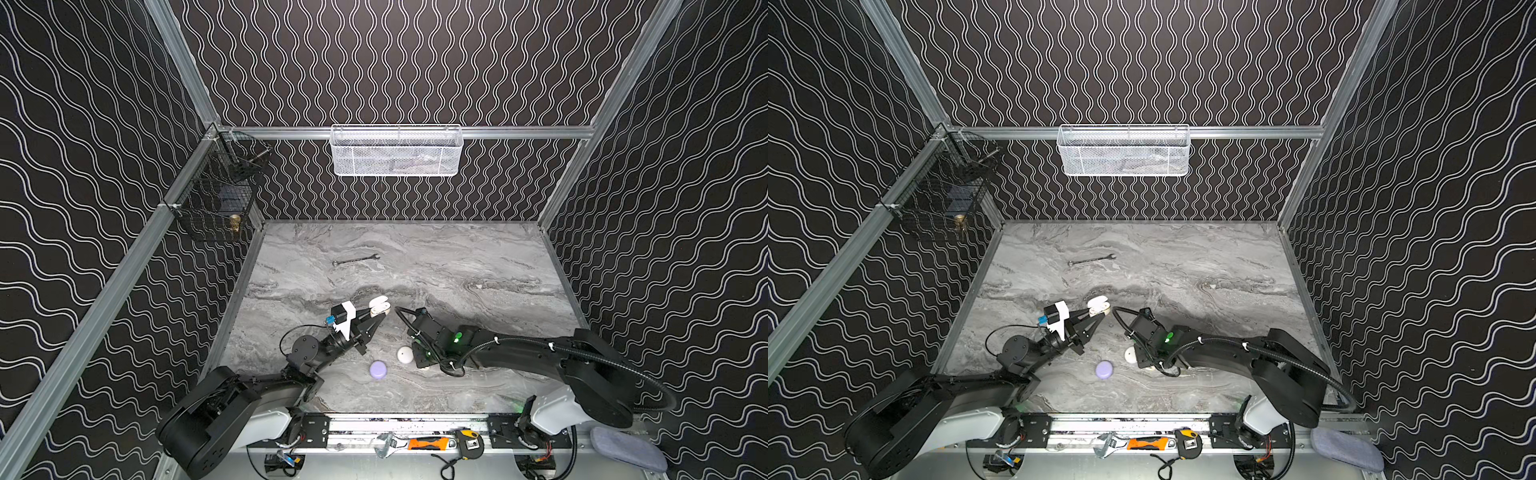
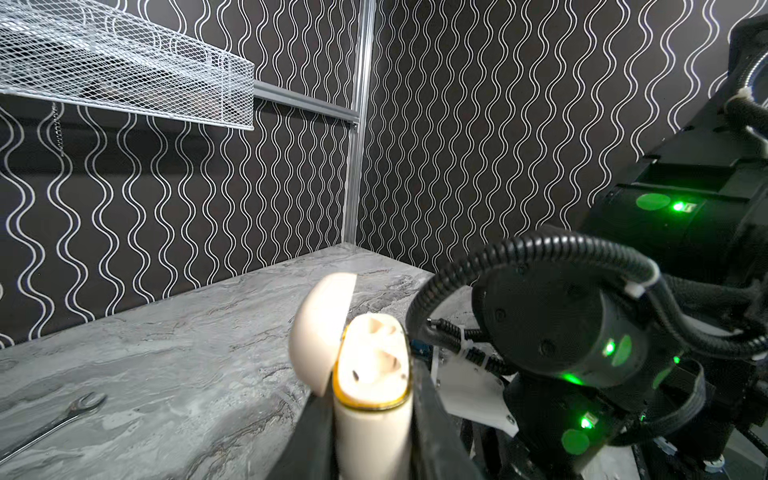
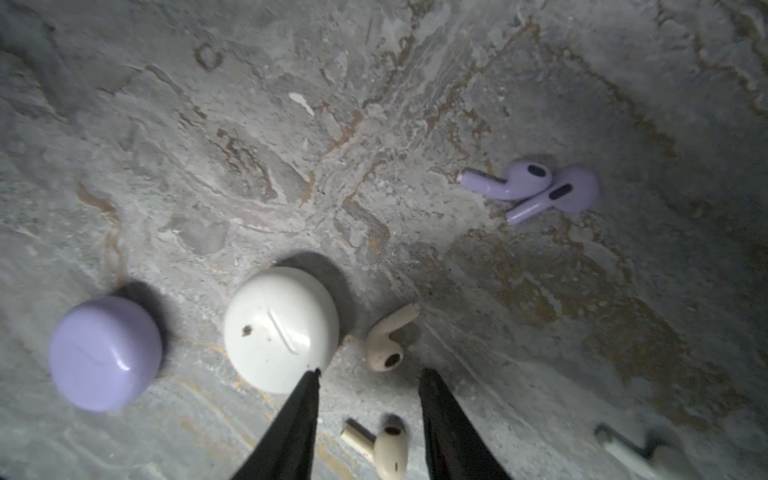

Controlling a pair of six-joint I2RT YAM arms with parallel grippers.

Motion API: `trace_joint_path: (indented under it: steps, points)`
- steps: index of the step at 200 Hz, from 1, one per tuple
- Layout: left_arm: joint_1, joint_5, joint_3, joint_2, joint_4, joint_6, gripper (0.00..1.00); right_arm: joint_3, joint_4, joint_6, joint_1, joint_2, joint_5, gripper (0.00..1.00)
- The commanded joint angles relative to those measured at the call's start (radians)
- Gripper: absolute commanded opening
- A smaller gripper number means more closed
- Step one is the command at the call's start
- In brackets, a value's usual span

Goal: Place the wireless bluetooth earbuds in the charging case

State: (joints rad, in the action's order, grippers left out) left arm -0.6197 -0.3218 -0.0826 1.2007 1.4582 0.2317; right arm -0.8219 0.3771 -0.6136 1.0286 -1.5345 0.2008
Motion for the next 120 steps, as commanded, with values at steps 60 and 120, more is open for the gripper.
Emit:
trace_joint_path:
  steps: [60, 120]
  points:
    - [0.004, -0.003, 0.001, 0.031, 0.051, -0.005, 0.0, -0.029, 0.053, -0.024, 0.003, -0.054, 0.059, 0.43]
    - [0.003, 0.003, 0.001, -0.004, 0.006, -0.013, 0.0, -0.026, 0.103, -0.056, 0.001, -0.058, 0.115, 0.42]
